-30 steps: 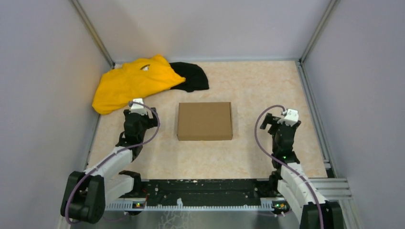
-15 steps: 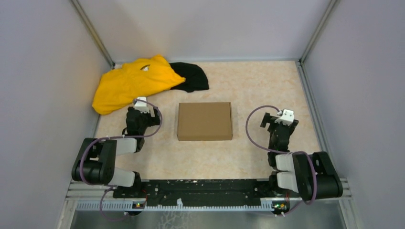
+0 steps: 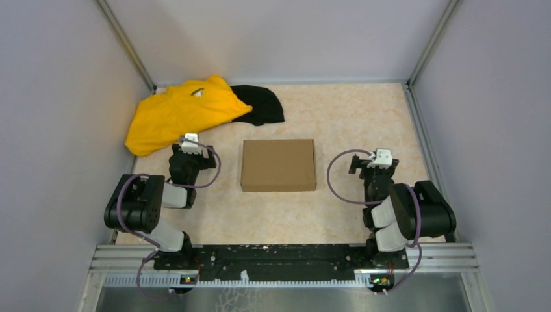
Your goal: Fold the paper box
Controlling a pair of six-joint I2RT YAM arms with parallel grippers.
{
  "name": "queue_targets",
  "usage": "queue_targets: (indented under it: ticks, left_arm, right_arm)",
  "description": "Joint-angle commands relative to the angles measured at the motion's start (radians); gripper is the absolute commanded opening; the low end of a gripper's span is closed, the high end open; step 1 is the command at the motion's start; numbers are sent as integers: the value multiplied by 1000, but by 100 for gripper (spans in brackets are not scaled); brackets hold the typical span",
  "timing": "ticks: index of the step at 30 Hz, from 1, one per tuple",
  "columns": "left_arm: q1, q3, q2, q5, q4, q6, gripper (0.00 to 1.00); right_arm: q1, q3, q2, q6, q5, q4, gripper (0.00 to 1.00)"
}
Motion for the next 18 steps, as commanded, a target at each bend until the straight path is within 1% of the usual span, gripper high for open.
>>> queue_targets:
  ticks: [1, 4, 7, 10, 11, 14, 18]
  left_arm:
    - [7, -46, 44, 28, 216, 19, 99]
    - [9, -34, 30, 30, 160, 8, 99]
    - [9, -39, 33, 31, 176, 13, 99]
    - [9, -38, 31, 29, 174, 12, 99]
    - [9, -38, 30, 29, 174, 12, 99]
    - [9, -38, 32, 29, 174, 13, 99]
    - [9, -38, 32, 29, 174, 14, 99]
  right_arm:
    - [38, 1, 0, -87, -91, 123, 99]
    - [58, 1, 16, -96, -49, 148, 99]
    - [58, 15, -4, -88, -41, 91, 99]
    - [76, -35, 41, -98, -1, 236, 99]
    - [87, -39, 56, -104, 24, 258, 99]
    - [92, -32, 44, -105, 41, 229, 99]
    - [117, -56, 50, -126, 61, 264, 99]
